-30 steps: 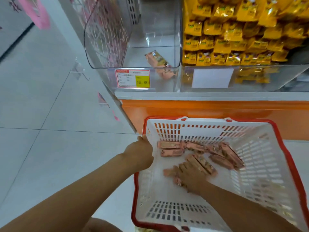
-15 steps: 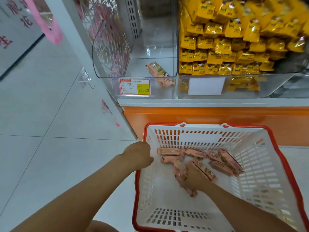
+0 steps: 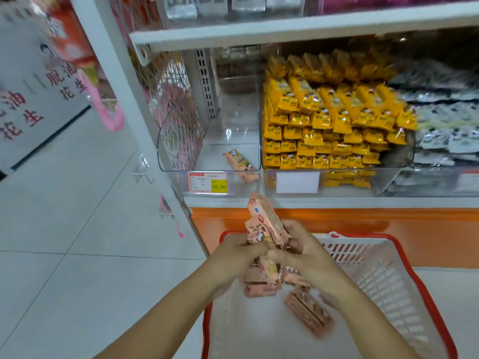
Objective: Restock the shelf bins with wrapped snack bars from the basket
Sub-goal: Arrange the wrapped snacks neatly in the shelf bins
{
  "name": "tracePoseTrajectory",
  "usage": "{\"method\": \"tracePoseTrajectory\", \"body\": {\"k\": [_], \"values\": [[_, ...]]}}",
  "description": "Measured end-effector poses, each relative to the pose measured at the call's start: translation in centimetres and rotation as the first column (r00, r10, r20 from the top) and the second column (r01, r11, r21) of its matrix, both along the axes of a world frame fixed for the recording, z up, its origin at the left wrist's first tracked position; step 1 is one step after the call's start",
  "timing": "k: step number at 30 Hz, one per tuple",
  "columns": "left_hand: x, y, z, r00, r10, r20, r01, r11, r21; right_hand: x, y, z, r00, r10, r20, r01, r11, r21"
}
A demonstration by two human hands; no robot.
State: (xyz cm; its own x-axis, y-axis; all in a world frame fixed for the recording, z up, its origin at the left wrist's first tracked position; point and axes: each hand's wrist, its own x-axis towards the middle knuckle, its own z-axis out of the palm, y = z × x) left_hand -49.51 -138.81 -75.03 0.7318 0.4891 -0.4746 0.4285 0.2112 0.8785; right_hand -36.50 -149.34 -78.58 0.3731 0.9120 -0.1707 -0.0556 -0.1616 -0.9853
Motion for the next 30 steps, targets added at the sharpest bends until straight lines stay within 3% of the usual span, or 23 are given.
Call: {"method": "tracePoseTrajectory", "body": {"k": [4, 7, 10, 15, 19, 22, 27, 30], "values": [[-0.7, 1.6, 2.5, 0.99, -0.117, 0.077, 0.124, 0.989, -0.085, 1.0, -0.4, 2.9, 0.999, -0.035, 0.04, 0.034, 0.999, 0.033], [-1.1, 2.8, 3.7, 0.99, -0.03, 0.134, 0.046, 0.992, -0.116, 2.3, -0.6, 5.0, 0.996, -0.076, 0.037, 0.074, 0.996, 0.048], [-1.2, 3.8, 4.7, 0.981, 0.067, 0.184, -0.053, 0.995, -0.082, 3.9, -1.0, 7.6, 0.979, -0.077, 0.189, 0.079, 0.997, -0.002], [-1.1, 4.3, 5.2, 0.966, 0.06, 0.253, -0.025, 0.99, -0.136, 5.4, 0.7, 13.2, 0.919, 0.194, 0.343, -0.099, 0.956, -0.276], [-0.9, 3.2, 5.6, 0.971, -0.079, 0.227, 0.127, 0.97, -0.207, 4.3, 3.6, 15.8, 0.775, 0.368, 0.514, -0.087, 0.867, -0.491], [-0.7, 2.4, 5.8, 0.969, -0.067, 0.238, 0.127, 0.961, -0.247, 3.3, 5.4, 16.5, 0.705, 0.448, 0.55, -0.087, 0.824, -0.56], [-0.6, 2.7, 6.0, 0.963, 0.006, 0.269, 0.039, 0.986, -0.162, 2.2, 7.3, 16.6, 0.69, 0.43, 0.582, -0.085, 0.847, -0.525], [-0.7, 3.2, 6.4, 0.952, 0.133, 0.275, -0.093, 0.984, -0.155, 1.6, 8.1, 16.7, 0.781, 0.306, 0.545, -0.104, 0.923, -0.369]]}}
